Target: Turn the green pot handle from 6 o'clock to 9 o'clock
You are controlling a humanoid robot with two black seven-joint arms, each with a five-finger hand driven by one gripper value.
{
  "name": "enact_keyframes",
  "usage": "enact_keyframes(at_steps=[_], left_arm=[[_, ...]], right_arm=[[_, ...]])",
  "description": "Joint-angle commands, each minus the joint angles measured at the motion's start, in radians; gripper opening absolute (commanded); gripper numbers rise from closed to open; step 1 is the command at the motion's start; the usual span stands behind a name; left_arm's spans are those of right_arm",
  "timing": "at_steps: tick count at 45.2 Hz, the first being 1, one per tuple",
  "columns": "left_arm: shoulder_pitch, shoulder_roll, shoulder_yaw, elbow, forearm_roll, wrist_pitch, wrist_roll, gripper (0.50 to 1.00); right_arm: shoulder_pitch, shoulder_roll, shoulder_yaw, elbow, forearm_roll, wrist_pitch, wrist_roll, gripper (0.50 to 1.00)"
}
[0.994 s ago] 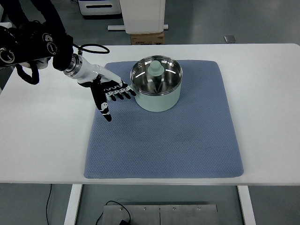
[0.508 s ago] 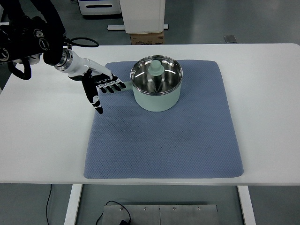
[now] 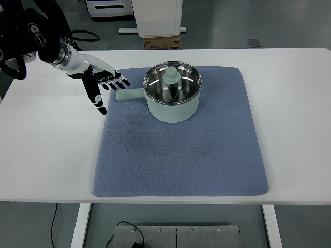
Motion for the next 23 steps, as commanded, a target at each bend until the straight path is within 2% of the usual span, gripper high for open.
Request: enact_keyframes(at_steps=[1,10,16,23], left_arm=[[-0.009,0.007,-0.007,0.012,-0.003,0.0,-0.001,1.0],[-0.046,0.026,-0.016,0.029,-0.029,0.0,-0.001,1.0],[-0.031,0.022,-0.047,0.142,-0.101,0.0,-0.004,1.0],[0.058,0.026,-0.131,0.271,-0.267,0.0,-0.002,1.0]], right_arm=[[0.0,0.0,0.0,0.0,0.0,0.0,0.0,1.0],[0.0,0.0,0.0,0.0,-0.001,0.0,0.0,1.0],[0.0,0.0,0.0,0.0,0.0,0.0,0.0,1.0],[0.0,0.0,0.0,0.0,0.0,0.0,0.0,1.0]])
